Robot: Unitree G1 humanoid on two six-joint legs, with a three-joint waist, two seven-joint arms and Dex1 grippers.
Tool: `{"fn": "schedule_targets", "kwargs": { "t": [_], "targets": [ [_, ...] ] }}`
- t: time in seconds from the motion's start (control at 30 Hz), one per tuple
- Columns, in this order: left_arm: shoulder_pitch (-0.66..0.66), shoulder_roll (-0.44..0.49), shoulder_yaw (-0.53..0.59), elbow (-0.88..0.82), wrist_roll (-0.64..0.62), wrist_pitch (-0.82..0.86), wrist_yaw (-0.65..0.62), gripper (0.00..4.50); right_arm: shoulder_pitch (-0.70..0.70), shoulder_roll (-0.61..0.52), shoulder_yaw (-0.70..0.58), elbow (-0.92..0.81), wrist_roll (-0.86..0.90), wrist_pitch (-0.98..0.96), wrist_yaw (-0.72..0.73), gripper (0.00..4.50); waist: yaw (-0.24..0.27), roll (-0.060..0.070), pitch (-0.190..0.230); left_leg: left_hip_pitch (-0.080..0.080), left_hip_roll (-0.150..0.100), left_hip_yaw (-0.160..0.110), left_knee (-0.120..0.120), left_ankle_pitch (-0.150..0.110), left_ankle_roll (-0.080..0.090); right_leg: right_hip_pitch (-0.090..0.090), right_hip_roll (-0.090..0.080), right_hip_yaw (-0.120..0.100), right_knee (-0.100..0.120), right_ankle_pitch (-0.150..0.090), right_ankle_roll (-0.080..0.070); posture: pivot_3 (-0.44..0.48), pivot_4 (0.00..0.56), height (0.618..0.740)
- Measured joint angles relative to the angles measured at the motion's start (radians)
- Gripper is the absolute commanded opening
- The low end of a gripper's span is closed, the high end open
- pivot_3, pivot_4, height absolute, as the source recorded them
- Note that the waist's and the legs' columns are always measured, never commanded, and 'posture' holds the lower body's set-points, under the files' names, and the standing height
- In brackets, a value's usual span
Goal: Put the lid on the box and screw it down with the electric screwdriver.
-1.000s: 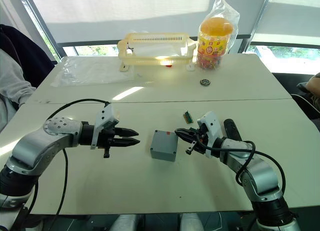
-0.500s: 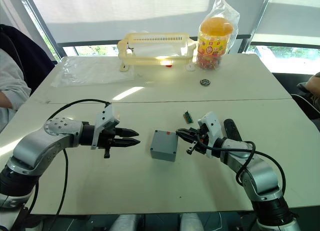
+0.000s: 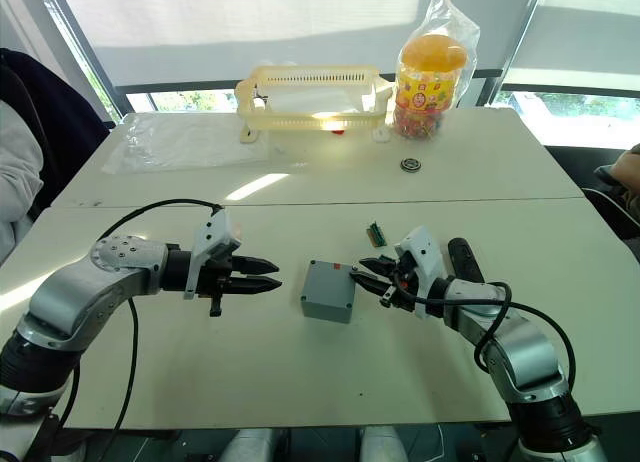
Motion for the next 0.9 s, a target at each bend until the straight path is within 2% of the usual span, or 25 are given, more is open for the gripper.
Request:
{"fn": "schedule_targets", "kwargs": {
  "t": [0.13,0.33,0.4,0.47,0.5,0.57,0.7,0.77,0.9],
  "targets": [
    [-0.024,-0.012,-0.002,0.013,0.000,-0.016,-0.009,1.33,-0.010,-0.051,-0.045,-0.004,0.031,0.030,0.025,2.90,0.001,0.000,0.000,0.000,0.000,0.000,0.000,0.000,0.000,0.000,0.000,0.000,0.000,0.000,0.000,0.000,0.150,0.740],
    [-0.056,-0.035,-0.024,0.049,0.009,-0.042,-0.036,1.33,-0.086,-0.129,-0.224,-0.049,0.204,0.193,0.027,2.90,0.001,0.000,0.000,0.000,0.000,0.000,0.000,0.000,0.000,0.000,0.000,0.000,0.000,0.000,0.000,0.000,0.150,0.740],
    [-0.077,-0.043,-0.026,0.050,0.008,-0.050,-0.045,1.33,-0.112,-0.185,-0.277,-0.049,0.257,0.261,0.030,3.44,0.001,0.000,0.000,0.000,0.000,0.000,0.000,0.000,0.000,0.000,0.000,0.000,0.000,0.000,0.000,0.000,0.150,0.740],
    [-0.102,-0.050,-0.035,0.053,0.008,-0.070,-0.077,1.33,-0.137,-0.351,-0.300,-0.008,0.276,0.342,0.073,4.28,0.008,0.001,0.001,-0.001,-0.001,0.001,0.001,0.000,0.000,0.001,-0.001,0.000,-0.001,0.000,0.000,0.000,0.150,0.740],
    [-0.109,-0.051,-0.041,0.051,0.009,-0.085,-0.094,1.33,-0.154,-0.450,-0.301,0.035,0.274,0.390,0.095,4.45,0.008,0.001,0.001,-0.001,-0.001,0.001,0.001,0.000,0.000,0.001,-0.002,0.000,-0.002,0.000,-0.001,0.000,0.150,0.740],
    [-0.112,-0.062,-0.071,0.040,0.014,-0.110,-0.120,1.33,-0.197,-0.586,-0.308,0.130,0.268,0.483,0.122,4.45,0.003,0.000,0.000,0.000,0.000,0.001,0.000,0.000,0.000,0.002,-0.001,0.000,-0.005,-0.002,-0.004,0.000,0.150,0.740],
    [-0.104,-0.115,-0.119,-0.002,0.027,-0.144,-0.121,1.33,-0.209,-0.808,-0.174,0.167,0.347,0.711,0.278,4.45,-0.003,0.001,0.000,0.000,0.001,0.002,-0.001,-0.001,0.001,0.000,0.000,0.001,-0.004,-0.002,-0.003,0.000,0.150,0.740],
    [-0.098,-0.133,-0.134,-0.018,0.034,-0.150,-0.104,1.33,-0.240,-0.829,-0.100,0.178,0.356,0.765,0.316,4.45,-0.007,0.001,0.000,0.000,0.001,0.003,-0.001,-0.001,0.001,0.000,0.001,0.001,-0.004,-0.001,-0.002,0.000,0.150,0.740],
    [-0.052,-0.153,-0.145,-0.058,0.044,-0.150,-0.068,1.33,-0.323,-0.815,0.065,0.248,0.296,0.833,0.293,4.45,-0.002,0.002,0.000,0.000,0.001,0.004,0.000,-0.001,0.001,0.000,0.000,0.002,-0.004,-0.002,-0.003,0.000,0.150,0.740]
  ]
}}
